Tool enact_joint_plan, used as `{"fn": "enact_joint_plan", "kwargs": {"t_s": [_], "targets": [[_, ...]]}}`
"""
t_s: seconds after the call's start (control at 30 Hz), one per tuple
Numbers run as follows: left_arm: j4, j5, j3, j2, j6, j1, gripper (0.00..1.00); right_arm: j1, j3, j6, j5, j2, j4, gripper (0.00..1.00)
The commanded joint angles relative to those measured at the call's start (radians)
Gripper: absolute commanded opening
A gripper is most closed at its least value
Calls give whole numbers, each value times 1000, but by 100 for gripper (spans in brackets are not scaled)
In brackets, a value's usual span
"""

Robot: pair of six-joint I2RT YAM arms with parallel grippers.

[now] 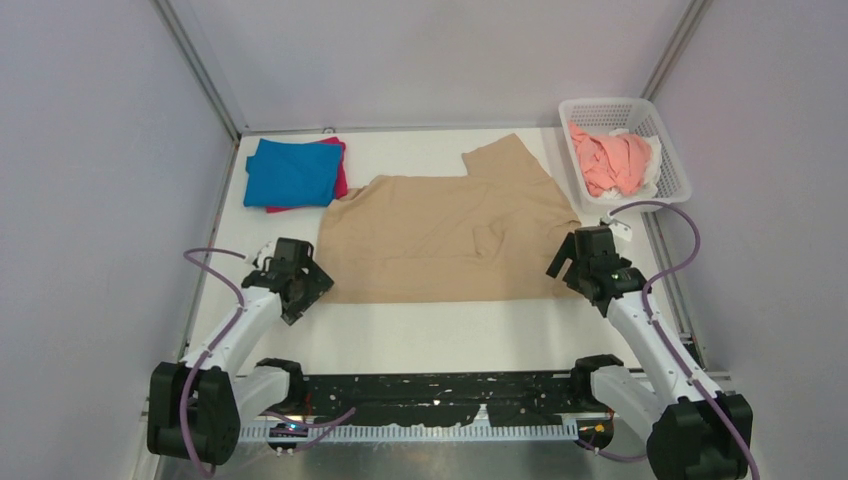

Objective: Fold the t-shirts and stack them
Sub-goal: Fold the flattened tshirt in 1/3 of the way

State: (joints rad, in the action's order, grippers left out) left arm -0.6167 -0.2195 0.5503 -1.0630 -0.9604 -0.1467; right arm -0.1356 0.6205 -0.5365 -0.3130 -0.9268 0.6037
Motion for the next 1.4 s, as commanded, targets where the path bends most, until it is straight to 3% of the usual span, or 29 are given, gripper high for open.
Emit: {"fn": "enact_joint_plan", "kwargs": {"t_s": [0.0,0.13,0.3,0.33,0.4,0.43,0.53,0.6,0.73,1.03,1.27,1.37], "targets": [[81,-21,-2,-39,-36,27,82,55,-57,-41,19,1,-22,96],[42,2,70,-163,-24,32,67,90,-70,-41,92,-83,-118,99],[51,46,101,-260,-13,30,50,99,-93,-56,129,-207,-200,85],[51,44,107,-270,-9,29,39,99,-107,-60,132,-227,-205,80],[43,34,122,-285,-6,30,2,100,-118,-62,134,-248,-218,69],[36,30,131,-291,1,30,0,101,-119,-62,134,-254,-221,63],[32,27,143,-297,23,30,0,100,-117,-62,126,-254,-217,29],[31,24,134,-282,28,30,0,100,-114,-58,113,-237,-200,17],[37,13,91,-215,40,30,0,101,-100,-33,88,-198,-151,7],[-116,13,52,-77,20,29,0,101,-83,-15,136,-86,1,6],[-281,-7,-7,93,-47,30,0,101,-81,-73,268,55,184,6],[-357,-13,-18,145,-71,30,0,101,-3,-65,236,89,357,6]]}}
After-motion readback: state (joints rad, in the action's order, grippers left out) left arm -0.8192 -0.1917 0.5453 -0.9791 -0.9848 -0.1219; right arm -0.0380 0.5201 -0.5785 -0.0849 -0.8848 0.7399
